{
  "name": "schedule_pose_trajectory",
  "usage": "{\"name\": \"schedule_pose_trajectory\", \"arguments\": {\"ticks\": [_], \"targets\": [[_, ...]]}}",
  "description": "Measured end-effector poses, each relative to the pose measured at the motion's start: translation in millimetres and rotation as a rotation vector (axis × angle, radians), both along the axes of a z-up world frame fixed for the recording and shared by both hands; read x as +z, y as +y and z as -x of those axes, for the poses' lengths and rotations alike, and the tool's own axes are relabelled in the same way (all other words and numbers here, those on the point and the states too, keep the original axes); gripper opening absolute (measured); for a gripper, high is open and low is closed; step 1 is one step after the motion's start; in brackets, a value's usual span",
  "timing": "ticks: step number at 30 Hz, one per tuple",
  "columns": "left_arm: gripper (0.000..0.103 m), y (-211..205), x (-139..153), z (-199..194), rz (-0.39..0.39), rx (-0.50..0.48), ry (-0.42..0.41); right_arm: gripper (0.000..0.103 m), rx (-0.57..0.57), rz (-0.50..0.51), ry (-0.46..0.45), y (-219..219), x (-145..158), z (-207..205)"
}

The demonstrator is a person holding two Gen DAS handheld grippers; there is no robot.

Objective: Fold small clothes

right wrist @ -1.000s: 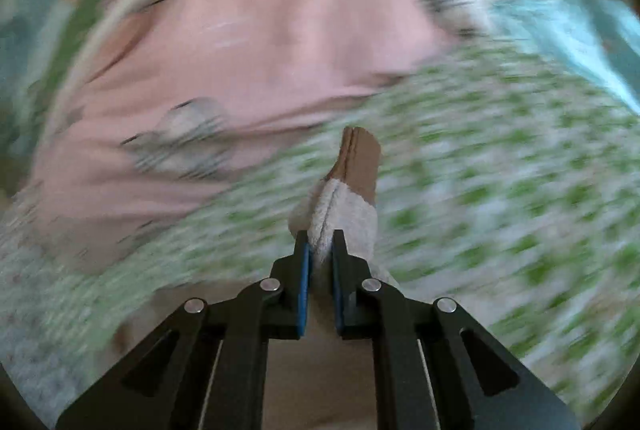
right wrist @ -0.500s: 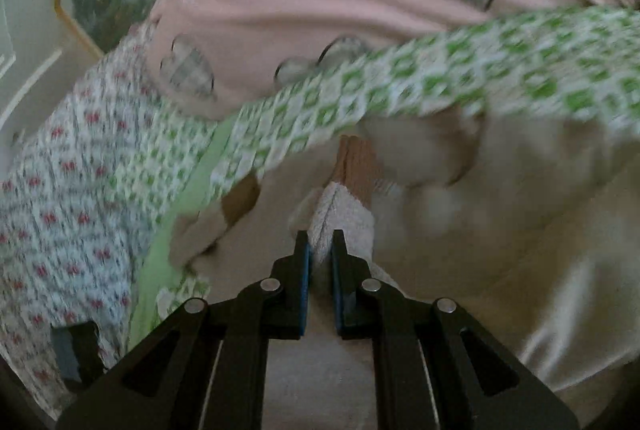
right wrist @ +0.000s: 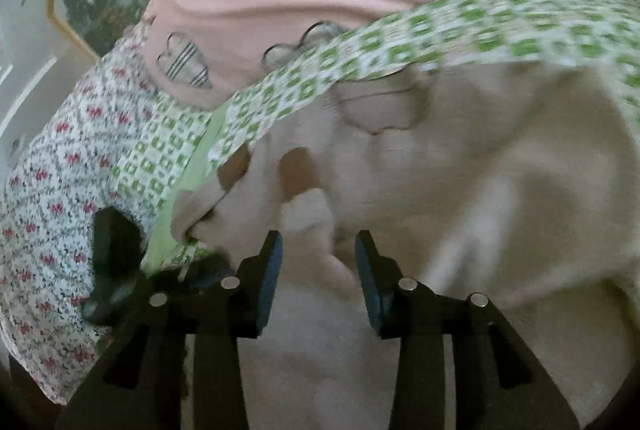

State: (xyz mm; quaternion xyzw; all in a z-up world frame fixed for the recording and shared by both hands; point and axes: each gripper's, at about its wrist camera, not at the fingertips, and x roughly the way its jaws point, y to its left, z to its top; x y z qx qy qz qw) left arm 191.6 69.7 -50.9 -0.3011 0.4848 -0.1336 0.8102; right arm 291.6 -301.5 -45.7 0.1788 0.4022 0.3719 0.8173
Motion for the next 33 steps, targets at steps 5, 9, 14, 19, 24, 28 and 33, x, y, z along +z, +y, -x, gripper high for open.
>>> {"name": "schedule_pose_trajectory", "arguments": {"ticks": [5, 9, 14, 19, 24, 28, 33], "targets": [[0.099, -20.6, -1.0, -53.1, 0.003, -0.003, 0.019, 0.04, -0.092, 0.027, 0.004, -42.8, -1.1, 16.5], [0.097, -25.8, 9.5, -57.7, -0.105, 0.027, 0.025, 0.04, -0.13, 0.027, 0.02, -62.2, -3.5, 25.2], [0.097, -35.4, 26.1, -56.4, -0.152, 0.026, -0.008, 0.04, -0.129, 0.031, 0.024, -66.6, -8.7, 24.3], [0.058, -63.6, 8.5, -85.2, -0.275, -0.054, 0.071, 0.04, -0.124, 0.012, 0.05, -60.7, -11.8, 22.6], [0.013, -59.5, 10.1, -80.3, -0.253, -0.071, 0.007, 0.04, -0.141, 0.022, 0.014, -66.4, -2.7, 30.2], [0.012, -32.9, 54.7, -29.5, -0.175, -0.026, -0.236, 0.04, -0.18, 0.007, -0.001, -78.1, 1.1, 30.6], [0.015, 10.2, 42.5, 30.1, -0.116, -0.011, -0.322, 0.04, -0.192, 0.011, 0.001, -82.0, -1.5, 31.0]]}}
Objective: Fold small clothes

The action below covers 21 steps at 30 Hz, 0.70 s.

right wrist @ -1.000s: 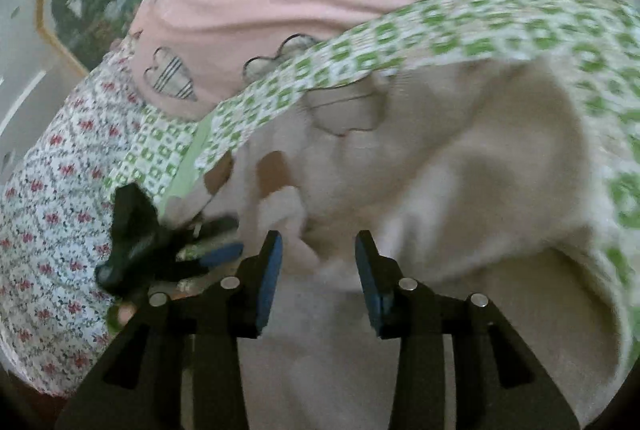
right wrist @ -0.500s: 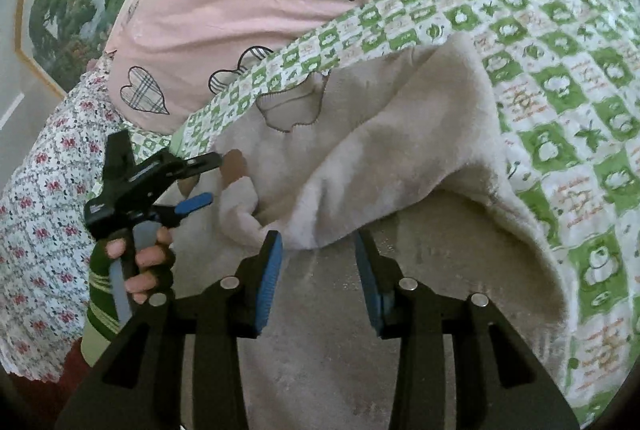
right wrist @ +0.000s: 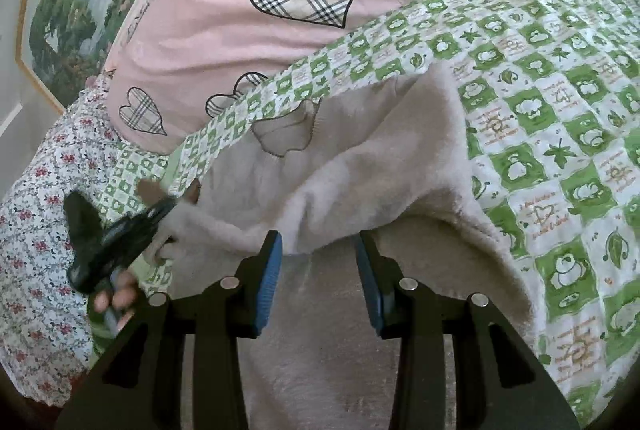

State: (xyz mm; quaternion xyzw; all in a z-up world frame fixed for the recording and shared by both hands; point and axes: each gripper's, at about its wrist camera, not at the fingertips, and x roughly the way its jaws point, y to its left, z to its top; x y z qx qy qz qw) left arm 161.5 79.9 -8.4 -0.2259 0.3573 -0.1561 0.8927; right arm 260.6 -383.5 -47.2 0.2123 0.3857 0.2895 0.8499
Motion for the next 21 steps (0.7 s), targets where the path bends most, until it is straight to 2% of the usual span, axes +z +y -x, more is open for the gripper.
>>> {"name": "schedule_pose_trajectory", "arguments": {"ticks": [3, 6, 7, 8, 10, 13, 14, 15, 16, 17, 19, 21], "targets": [[0.018, 19.8, -31.6, 14.8, 0.029, -0.005, 0.108, 0.04, 0.003, 0.004, 0.008, 2.8, -1.3, 0.5], [0.032, 30.3, -51.1, 23.6, 0.101, -0.033, 0.174, 0.04, 0.01, 0.017, 0.003, 5.1, 1.2, 2.3], [0.042, 32.2, -53.4, 25.4, 0.123, -0.046, 0.18, 0.04, 0.009, 0.02, 0.001, 4.9, 2.3, 2.5], [0.057, 34.6, -54.5, 26.0, 0.145, -0.057, 0.187, 0.04, 0.007, 0.024, -0.001, 4.2, 3.5, 2.4], [0.069, 40.5, -56.1, 24.9, 0.189, -0.065, 0.203, 0.04, 0.0, 0.028, -0.002, 2.3, 4.5, 2.0], [0.07, 51.1, -56.3, 17.1, 0.281, -0.059, 0.223, 0.04, -0.01, 0.032, 0.004, -1.8, 5.5, -0.2], [0.073, 55.2, -57.7, 13.7, 0.316, -0.061, 0.232, 0.04, -0.008, 0.033, 0.005, -1.8, 5.8, -0.8], [0.073, 56.7, -61.4, 8.5, 0.342, -0.067, 0.259, 0.04, -0.005, 0.035, 0.004, -1.4, 5.9, -1.8], [0.068, 56.5, -62.4, 5.8, 0.347, -0.069, 0.271, 0.04, -0.002, 0.04, 0.005, 0.8, 6.1, -4.0], [0.049, 52.4, -60.7, 6.1, 0.328, -0.08, 0.264, 0.04, 0.009, 0.044, 0.01, 4.8, 6.9, -7.9], [0.024, 40.0, -53.3, 13.0, 0.283, -0.142, 0.229, 0.04, 0.03, 0.046, 0.002, 12.1, 12.6, -15.0], [0.024, 26.2, -50.1, 26.5, 0.22, -0.196, 0.226, 0.04, 0.058, 0.059, -0.028, 21.6, 20.7, -20.9]]}}
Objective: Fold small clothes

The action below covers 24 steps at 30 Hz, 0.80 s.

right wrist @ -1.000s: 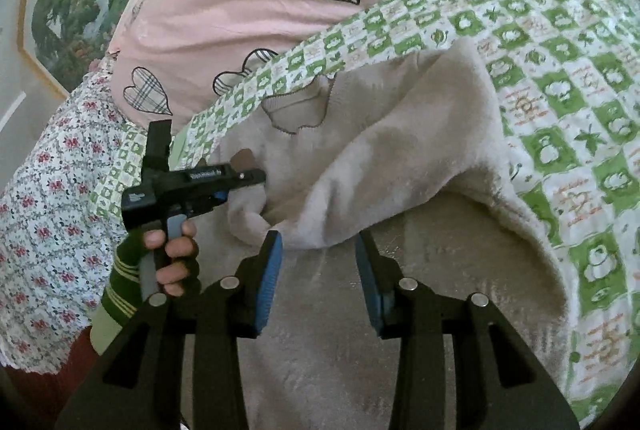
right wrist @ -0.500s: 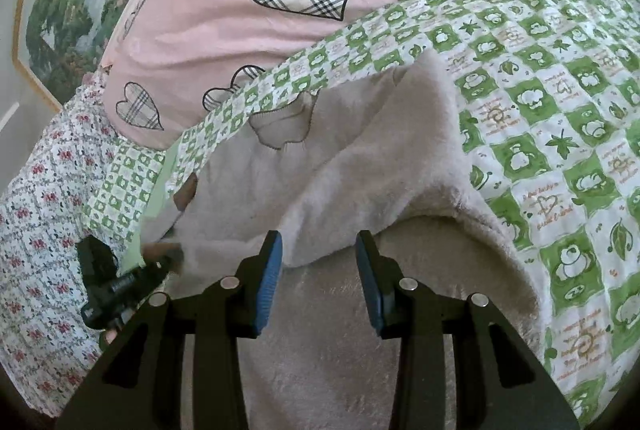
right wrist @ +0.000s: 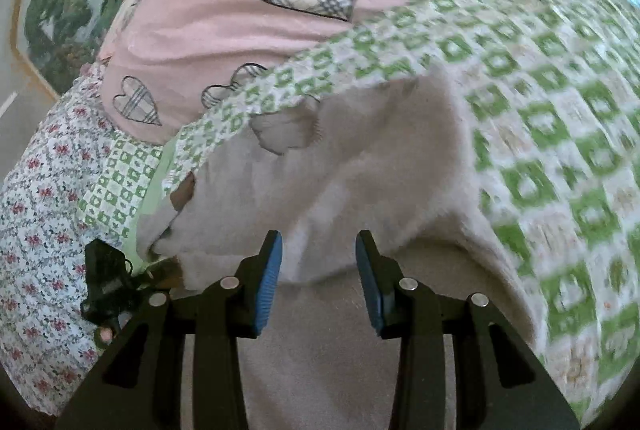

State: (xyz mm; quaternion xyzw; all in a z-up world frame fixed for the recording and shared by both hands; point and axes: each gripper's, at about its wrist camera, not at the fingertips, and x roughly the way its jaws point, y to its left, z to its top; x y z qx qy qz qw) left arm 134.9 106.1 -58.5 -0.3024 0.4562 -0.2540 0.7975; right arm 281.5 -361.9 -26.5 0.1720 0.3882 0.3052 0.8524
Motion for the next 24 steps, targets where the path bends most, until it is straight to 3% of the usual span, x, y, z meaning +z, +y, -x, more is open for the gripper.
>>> {"name": "schedule_pose_trajectory", "arguments": {"ticks": [4, 6, 10, 11, 13, 15, 16, 17, 18, 20, 22, 24], "targets": [[0.024, -3.4, -17.1, 18.9, -0.075, -0.026, 0.062, 0.054, 0.053, 0.035, -0.017, 18.3, 5.3, -13.2], [0.028, 6.4, -20.3, 18.3, -0.031, -0.01, 0.081, 0.055, 0.074, 0.056, -0.008, 27.5, 4.1, -20.4], [0.064, 22.8, -9.3, 11.1, 0.009, 0.055, 0.062, 0.055, 0.216, 0.119, -0.021, 69.0, 6.9, -37.9], [0.069, 24.8, -9.2, 8.0, 0.021, 0.062, 0.064, 0.055, 0.25, 0.125, -0.025, 79.3, 7.5, -41.6], [0.069, 27.6, -11.6, 0.5, 0.056, 0.072, 0.087, 0.055, 0.262, 0.137, -0.026, 91.1, 7.9, -46.4], [0.065, 25.6, -14.0, -4.4, 0.072, 0.074, 0.097, 0.055, 0.245, 0.123, -0.021, 91.3, 7.1, -49.5], [0.051, 23.9, -14.0, -4.5, 0.053, 0.068, 0.088, 0.055, 0.236, 0.111, -0.015, 88.5, 6.4, -49.5], [0.021, 17.7, -13.8, -5.9, 0.028, 0.055, 0.078, 0.055, 0.223, 0.096, -0.009, 82.3, 4.9, -49.0], [0.009, 13.2, -13.8, -7.9, 0.016, 0.04, 0.077, 0.055, 0.201, 0.087, -0.003, 74.2, 3.3, -48.2], [0.004, 6.0, -4.6, -12.6, -0.036, 0.039, 0.033, 0.055, 0.153, 0.088, 0.004, 56.8, 1.6, -48.4], [0.004, 2.8, 23.3, -18.2, -0.115, 0.049, -0.063, 0.055, 0.072, 0.091, 0.005, 28.2, 2.5, -49.5], [0.004, 8.4, 53.7, -24.2, -0.133, 0.08, -0.157, 0.055, -0.026, 0.084, -0.006, -5.3, 2.7, -51.6]]}}
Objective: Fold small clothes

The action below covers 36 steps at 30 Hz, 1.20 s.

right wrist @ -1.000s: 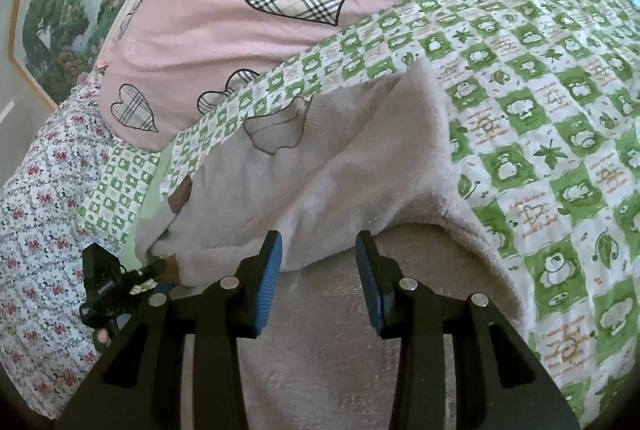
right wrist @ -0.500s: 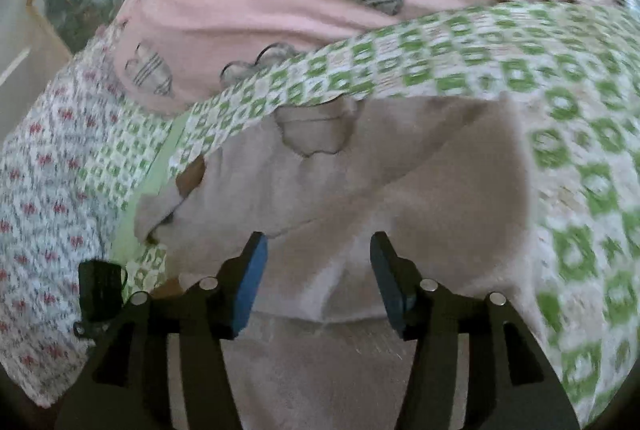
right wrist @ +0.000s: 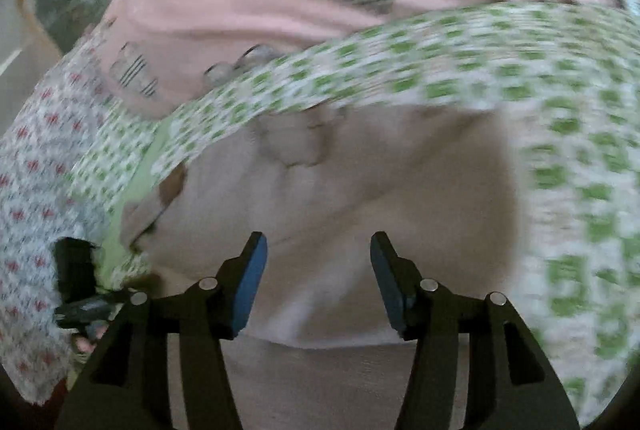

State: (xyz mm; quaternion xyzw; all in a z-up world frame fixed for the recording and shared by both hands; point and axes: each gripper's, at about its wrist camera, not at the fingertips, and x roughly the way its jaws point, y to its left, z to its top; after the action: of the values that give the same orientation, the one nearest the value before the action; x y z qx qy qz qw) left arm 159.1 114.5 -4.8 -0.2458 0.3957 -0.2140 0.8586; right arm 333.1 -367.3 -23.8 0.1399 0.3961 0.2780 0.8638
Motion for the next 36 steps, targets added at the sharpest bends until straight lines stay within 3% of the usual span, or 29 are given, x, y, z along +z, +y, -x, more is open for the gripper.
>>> {"name": "schedule_pose_trajectory", "arguments": {"ticks": [3, 7, 9, 11, 13, 16, 17, 18, 19, 23, 24, 27, 30, 32, 34, 35, 36], "targets": [[0.004, 9.7, 17.9, -16.3, -0.048, 0.033, -0.08, 0.055, -0.12, -0.008, 0.006, -39.6, -4.9, -6.4], [0.004, 20.4, -17.8, -33.1, -0.088, 0.066, 0.023, 0.055, -0.212, 0.012, 0.059, -65.7, -18.6, -23.3], [0.005, 22.5, -38.1, -36.0, -0.053, 0.064, 0.096, 0.055, -0.196, 0.013, 0.079, -65.6, -25.1, -29.9], [0.013, 26.0, -56.3, -36.3, -0.015, 0.063, 0.162, 0.055, -0.164, 0.04, 0.093, -54.3, -31.1, -37.5], [0.021, 28.8, -66.1, -35.7, 0.011, 0.065, 0.199, 0.06, -0.129, 0.055, 0.117, -38.7, -38.4, -45.1], [0.02, 28.3, -66.6, -35.5, 0.008, 0.053, 0.202, 0.065, -0.083, 0.119, 0.119, -15.7, -48.4, -49.8], [0.019, 25.3, -62.7, -36.6, -0.003, 0.041, 0.194, 0.058, -0.076, 0.166, 0.103, -8.3, -49.8, -51.1], [0.015, 20.9, -58.3, -36.7, -0.008, 0.027, 0.185, 0.011, -0.065, 0.178, 0.094, -7.7, -49.6, -51.5], [0.01, 16.0, -52.6, -37.6, -0.004, 0.004, 0.173, 0.01, -0.072, 0.169, 0.088, -12.3, -44.9, -51.6], [0.008, -8.6, -32.7, -45.1, 0.05, -0.114, 0.134, 0.007, -0.163, 0.158, 0.036, -49.4, -28.4, -51.9], [0.008, -13.8, -33.5, -49.2, 0.057, -0.136, 0.141, 0.002, -0.19, 0.17, 0.042, -58.5, -30.3, -55.3], [0.009, -22.6, -51.5, -64.4, 0.008, -0.145, 0.204, 0.0, -0.252, 0.181, 0.085, -82.0, -43.2, -65.7], [0.017, -14.7, -70.1, -67.5, 0.056, -0.141, 0.29, 0.001, -0.243, 0.101, 0.08, -89.2, -36.2, -55.0], [0.033, -8.1, -72.7, -58.8, 0.076, -0.137, 0.293, 0.012, -0.206, 0.107, 0.037, -79.7, -25.9, -41.9], [0.043, -3.8, -75.4, -50.0, 0.08, -0.138, 0.277, 0.087, -0.178, 0.124, 0.025, -69.1, -22.8, -39.1], [0.044, -3.0, -76.7, -47.9, 0.094, -0.141, 0.28, 0.096, -0.165, 0.122, 0.003, -63.3, -22.9, -37.3], [0.044, -1.1, -78.1, -43.9, 0.11, -0.14, 0.281, 0.096, -0.162, 0.126, -0.014, -58.8, -22.8, -35.2]]}}
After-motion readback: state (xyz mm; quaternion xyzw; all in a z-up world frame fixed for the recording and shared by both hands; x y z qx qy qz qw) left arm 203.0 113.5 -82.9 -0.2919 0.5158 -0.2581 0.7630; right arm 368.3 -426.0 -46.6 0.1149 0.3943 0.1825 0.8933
